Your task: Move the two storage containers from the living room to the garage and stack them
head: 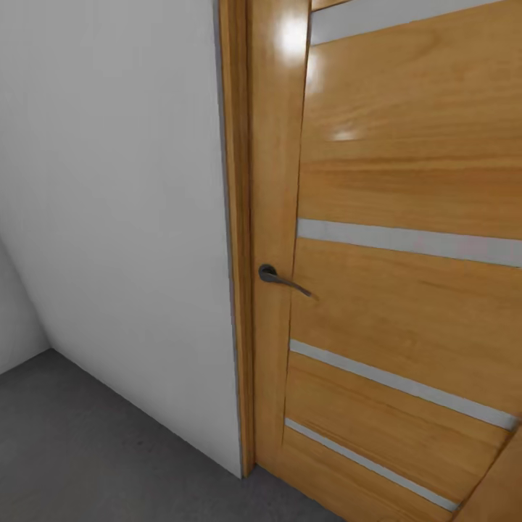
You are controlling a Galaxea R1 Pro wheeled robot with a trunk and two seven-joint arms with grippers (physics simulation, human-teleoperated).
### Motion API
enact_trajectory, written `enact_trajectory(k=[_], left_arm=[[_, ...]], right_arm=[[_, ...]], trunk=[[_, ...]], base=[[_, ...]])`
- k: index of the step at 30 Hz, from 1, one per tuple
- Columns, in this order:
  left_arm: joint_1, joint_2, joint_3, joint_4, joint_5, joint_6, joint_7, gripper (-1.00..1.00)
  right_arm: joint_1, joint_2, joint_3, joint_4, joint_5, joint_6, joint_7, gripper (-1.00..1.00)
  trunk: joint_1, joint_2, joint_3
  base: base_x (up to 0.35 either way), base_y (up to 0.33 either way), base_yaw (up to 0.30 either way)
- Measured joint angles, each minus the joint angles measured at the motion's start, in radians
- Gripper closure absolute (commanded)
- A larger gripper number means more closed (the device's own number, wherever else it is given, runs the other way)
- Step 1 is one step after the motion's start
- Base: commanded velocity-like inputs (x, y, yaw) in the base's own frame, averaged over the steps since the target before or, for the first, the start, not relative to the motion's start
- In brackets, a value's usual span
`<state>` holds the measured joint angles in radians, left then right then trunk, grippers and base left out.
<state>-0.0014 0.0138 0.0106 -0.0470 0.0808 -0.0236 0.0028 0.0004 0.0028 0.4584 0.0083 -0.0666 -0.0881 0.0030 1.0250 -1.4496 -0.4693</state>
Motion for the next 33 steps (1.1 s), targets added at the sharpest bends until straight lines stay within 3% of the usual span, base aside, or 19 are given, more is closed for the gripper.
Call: enact_trajectory(k=[33], left_arm=[[0.000, -0.001, 0.000, 0.000, 0.000, 0.000, 0.000, -1.00]], right_arm=[[0.000, 0.000, 0.000, 0.000, 0.000, 0.000, 0.000, -1.00]], trunk=[[0.000, 0.000, 0.000]], base=[[0.000, 0.000, -0.242]])
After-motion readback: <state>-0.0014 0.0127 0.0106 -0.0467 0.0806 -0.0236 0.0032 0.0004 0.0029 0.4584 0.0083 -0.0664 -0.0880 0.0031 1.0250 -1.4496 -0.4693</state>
